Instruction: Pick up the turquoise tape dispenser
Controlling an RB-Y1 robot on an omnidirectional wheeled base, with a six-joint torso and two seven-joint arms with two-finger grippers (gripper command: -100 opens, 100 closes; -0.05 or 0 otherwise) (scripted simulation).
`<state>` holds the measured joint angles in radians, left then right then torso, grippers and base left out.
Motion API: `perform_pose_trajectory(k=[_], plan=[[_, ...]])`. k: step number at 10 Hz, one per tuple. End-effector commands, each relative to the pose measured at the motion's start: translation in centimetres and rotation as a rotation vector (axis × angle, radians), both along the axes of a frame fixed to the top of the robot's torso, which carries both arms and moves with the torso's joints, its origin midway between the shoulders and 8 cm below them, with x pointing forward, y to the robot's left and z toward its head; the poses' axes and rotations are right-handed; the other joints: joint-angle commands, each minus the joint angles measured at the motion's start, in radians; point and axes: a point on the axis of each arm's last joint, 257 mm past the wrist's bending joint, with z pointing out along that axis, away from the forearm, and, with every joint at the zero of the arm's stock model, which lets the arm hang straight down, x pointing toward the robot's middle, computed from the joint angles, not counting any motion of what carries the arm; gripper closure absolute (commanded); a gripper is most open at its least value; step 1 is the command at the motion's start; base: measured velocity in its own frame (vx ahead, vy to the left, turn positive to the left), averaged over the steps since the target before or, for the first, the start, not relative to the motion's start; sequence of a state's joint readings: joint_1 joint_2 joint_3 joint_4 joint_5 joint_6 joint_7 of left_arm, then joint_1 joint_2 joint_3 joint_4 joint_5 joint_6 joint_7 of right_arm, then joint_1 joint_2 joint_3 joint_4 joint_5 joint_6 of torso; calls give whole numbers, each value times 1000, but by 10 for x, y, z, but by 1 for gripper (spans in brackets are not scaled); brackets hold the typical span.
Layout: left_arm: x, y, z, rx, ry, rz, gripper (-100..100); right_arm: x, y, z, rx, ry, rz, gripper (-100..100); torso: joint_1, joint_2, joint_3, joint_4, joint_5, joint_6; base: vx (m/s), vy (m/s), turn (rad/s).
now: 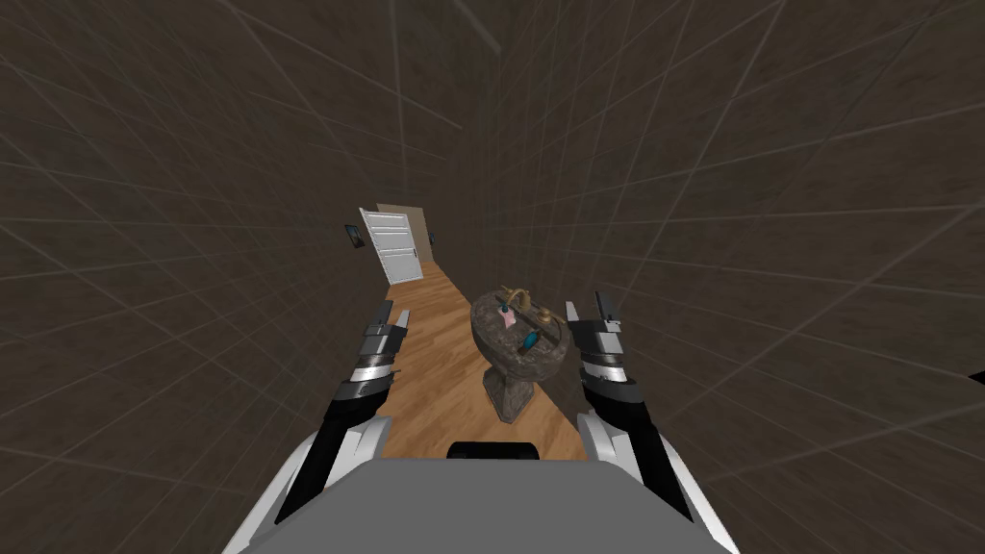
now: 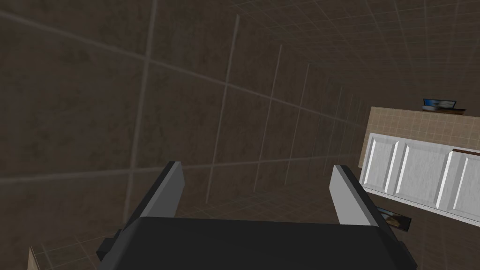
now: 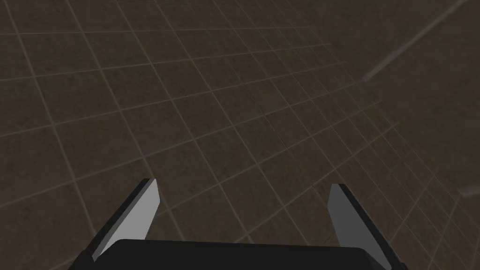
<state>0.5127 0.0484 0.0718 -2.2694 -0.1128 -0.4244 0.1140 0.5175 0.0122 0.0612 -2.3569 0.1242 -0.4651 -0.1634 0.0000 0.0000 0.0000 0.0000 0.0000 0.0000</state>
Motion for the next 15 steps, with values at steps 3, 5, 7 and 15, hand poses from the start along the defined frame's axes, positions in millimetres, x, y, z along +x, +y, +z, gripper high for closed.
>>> perform_pose_trajectory(k=[3, 5, 7, 15], plan=[[0, 0, 0, 0, 0, 0, 0, -4, 24, 10, -115, -44, 46, -100, 0, -1, 0, 0, 0, 0, 11, -4, -16], [0, 0, 0, 0, 0, 0, 0, -10, 47, 20, -213, -98, 84, -100, -1, -1, -1, 0, 0, 0, 24, -14, -26], [0, 0, 0, 0, 0, 0, 0, -20, 74, 30, -321, -170, 130, -100, -1, -2, -1, 0, 0, 0, 30, -15, -35], [0, 0, 0, 0, 0, 0, 0, -63, 156, 37, -659, -412, 267, -100, -1, -2, -1, -1, 0, 0, 27, -9, -30]])
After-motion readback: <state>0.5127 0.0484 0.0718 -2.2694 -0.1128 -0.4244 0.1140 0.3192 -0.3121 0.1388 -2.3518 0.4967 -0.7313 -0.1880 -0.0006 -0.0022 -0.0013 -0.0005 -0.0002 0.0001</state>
